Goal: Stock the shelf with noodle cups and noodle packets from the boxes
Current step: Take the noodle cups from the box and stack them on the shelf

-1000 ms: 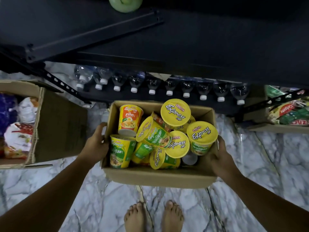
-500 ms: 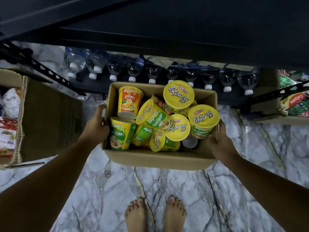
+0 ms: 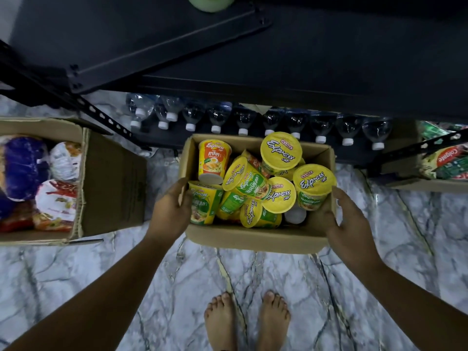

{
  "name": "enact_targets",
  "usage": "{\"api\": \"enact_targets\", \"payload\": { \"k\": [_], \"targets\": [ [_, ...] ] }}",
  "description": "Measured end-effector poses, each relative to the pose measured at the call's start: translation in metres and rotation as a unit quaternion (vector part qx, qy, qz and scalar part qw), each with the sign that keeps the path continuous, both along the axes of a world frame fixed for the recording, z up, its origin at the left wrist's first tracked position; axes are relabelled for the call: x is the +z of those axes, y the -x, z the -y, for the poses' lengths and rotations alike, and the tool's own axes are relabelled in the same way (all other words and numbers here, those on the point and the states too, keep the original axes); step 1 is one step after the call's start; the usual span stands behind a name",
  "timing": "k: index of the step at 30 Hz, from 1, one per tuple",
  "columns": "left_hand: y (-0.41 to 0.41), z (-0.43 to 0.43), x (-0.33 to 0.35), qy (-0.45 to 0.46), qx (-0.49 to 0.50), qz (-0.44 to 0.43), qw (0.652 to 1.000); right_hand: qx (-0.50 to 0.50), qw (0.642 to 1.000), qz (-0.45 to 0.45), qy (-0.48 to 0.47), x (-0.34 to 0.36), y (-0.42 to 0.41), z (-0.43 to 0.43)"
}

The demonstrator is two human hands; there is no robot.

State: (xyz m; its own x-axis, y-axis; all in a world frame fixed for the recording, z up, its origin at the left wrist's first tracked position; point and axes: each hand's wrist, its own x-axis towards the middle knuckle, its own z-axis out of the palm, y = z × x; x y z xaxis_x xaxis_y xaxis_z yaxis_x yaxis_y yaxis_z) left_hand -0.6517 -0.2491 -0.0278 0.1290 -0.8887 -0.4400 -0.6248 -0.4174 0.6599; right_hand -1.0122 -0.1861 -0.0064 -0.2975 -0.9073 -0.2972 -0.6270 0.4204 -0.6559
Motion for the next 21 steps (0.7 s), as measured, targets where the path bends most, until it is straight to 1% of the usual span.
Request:
{"api": "enact_targets", "payload": {
  "k": [3,6,9,14,18,21],
  "targets": [
    [0.003,-0.008,0.022,0.018,-0.03,0.008,0.999,0.06,0.998,-0.016,0.011,0.015,-0.014,-0.008],
    [0.004,-0.017,0.039,0.04,-0.068,0.003,0.997,0.11,0.994,-0.001,0.004,0.034,-0.034,-0.013],
    [0.002,-0.024,0.053,0.028,-0.084,0.013,0.996,0.134,0.991,0.028,-0.009,0.049,-0.052,-0.018],
    [0.006,-0.044,0.083,0.034,-0.11,0.03,0.993,0.171,0.984,0.037,-0.033,0.069,-0.075,-0.026],
    [0.005,-0.062,0.097,0.028,-0.134,0.037,0.99,0.195,0.979,0.023,-0.05,0.085,-0.086,-0.031],
    [0.006,-0.067,0.101,0.025,-0.151,0.052,0.987,0.231,0.972,-0.006,-0.049,0.092,-0.091,-0.031]
  ]
}}
